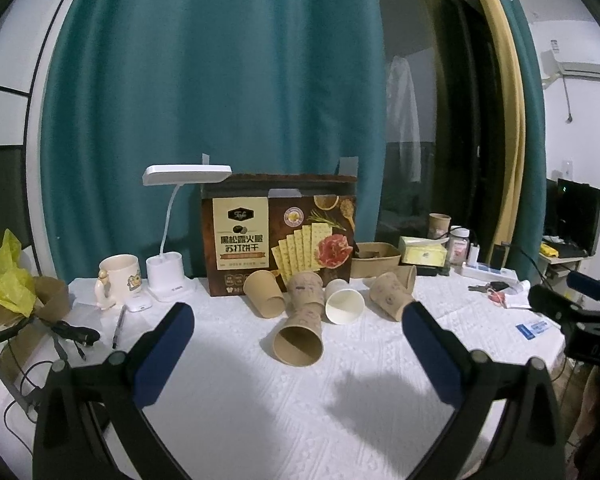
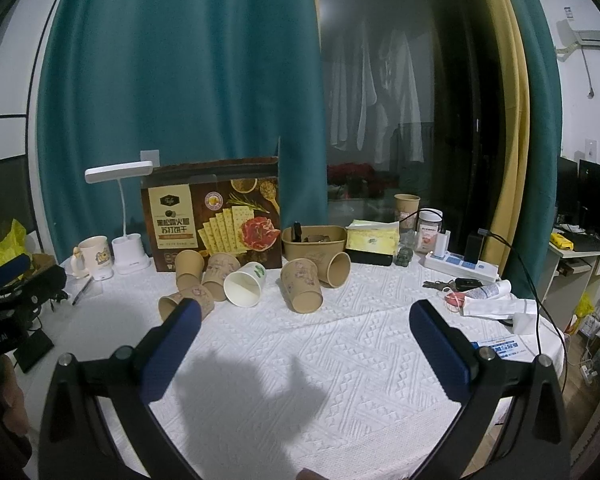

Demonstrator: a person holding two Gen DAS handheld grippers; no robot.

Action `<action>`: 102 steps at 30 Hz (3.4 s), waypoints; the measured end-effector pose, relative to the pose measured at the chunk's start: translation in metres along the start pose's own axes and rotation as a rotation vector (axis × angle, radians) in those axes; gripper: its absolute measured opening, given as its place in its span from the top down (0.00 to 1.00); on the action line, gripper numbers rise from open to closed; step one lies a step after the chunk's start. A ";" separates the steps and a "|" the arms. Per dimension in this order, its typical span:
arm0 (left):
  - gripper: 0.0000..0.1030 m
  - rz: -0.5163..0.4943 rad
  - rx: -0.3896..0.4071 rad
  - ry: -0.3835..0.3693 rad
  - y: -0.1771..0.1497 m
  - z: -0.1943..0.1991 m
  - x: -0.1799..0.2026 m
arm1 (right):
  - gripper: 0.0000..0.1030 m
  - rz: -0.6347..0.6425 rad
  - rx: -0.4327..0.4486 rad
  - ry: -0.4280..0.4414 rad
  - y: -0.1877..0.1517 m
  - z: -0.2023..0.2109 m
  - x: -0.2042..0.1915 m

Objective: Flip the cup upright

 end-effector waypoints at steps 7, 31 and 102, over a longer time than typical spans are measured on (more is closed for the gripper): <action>0.00 0.004 0.007 -0.003 0.004 0.001 0.000 | 0.00 0.001 0.006 -0.003 0.002 0.002 -0.001; 0.00 0.002 0.036 -0.039 0.018 0.006 0.009 | 0.00 -0.010 0.035 -0.030 0.011 0.011 0.008; 0.39 -0.235 -0.662 -0.330 -0.111 -0.207 0.050 | 0.00 -0.101 -0.250 0.001 -0.059 -0.136 0.058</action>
Point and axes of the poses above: each gripper's, at about its wrist camera, not at the fingertips, and z roughly against the way its jaws point, x to its right, y to its top, the point moved 10 cm from there along -z, roughly the way its jaws point, and after that the axes turned 6 degrees about z, right-handed, at the moved point
